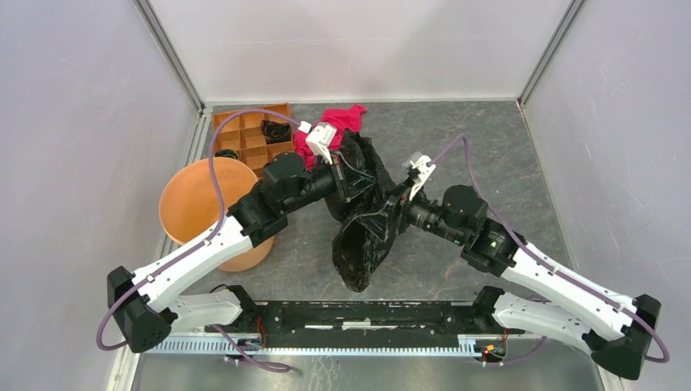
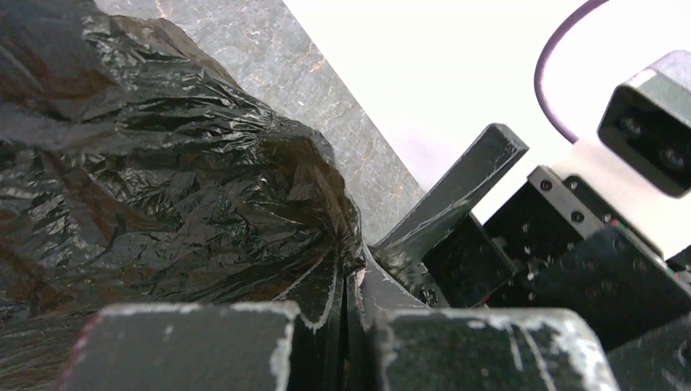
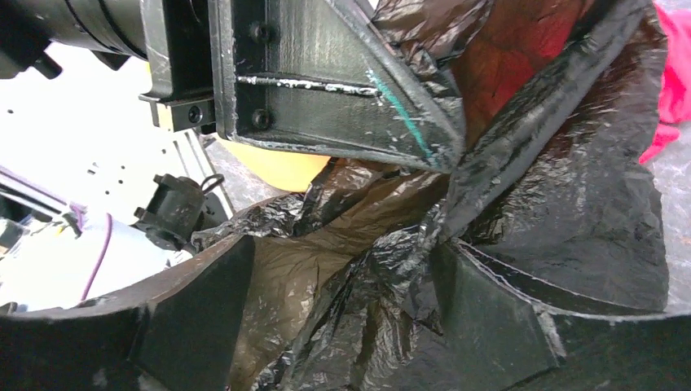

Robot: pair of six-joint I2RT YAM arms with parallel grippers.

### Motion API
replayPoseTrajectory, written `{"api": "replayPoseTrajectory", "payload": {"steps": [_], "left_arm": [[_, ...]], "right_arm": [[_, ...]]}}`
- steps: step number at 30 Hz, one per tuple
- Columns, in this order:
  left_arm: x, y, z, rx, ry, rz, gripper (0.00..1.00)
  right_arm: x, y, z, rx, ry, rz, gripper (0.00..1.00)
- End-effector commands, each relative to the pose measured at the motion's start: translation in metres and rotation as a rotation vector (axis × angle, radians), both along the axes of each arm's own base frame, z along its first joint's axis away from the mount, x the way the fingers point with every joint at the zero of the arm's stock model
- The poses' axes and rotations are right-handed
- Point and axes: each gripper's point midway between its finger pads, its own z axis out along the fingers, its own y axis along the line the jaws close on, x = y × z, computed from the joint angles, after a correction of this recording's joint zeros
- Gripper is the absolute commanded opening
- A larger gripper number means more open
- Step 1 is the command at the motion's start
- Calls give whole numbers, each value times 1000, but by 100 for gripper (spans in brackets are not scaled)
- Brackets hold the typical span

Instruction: Put the trash bags into the trash bin

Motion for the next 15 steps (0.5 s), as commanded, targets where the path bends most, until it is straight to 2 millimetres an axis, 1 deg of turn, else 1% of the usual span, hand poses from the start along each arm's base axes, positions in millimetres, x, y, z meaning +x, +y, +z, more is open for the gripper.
{"api": "replayPoseTrajectory", "payload": {"steps": [1,4,7,12,15], "left_arm": [[-1,-7,33,-72,-43,-16,2],[0,-7,31,-64,-40,-12,2],[0,-7,29,-61,-37,-12,2],[0,-8,28,-62,-30,-11,2],[1,-8,29,-63,-31,-8,2]], "right_arm": [[14,1,11,-13,-11,-152,89],[21,0,8,-21,6,-231,96],[28,1,7,-31,9,-303,97],[36,9,16,-31,-9,-366,98],[33,17,24,-22,-17,-349,98]]}}
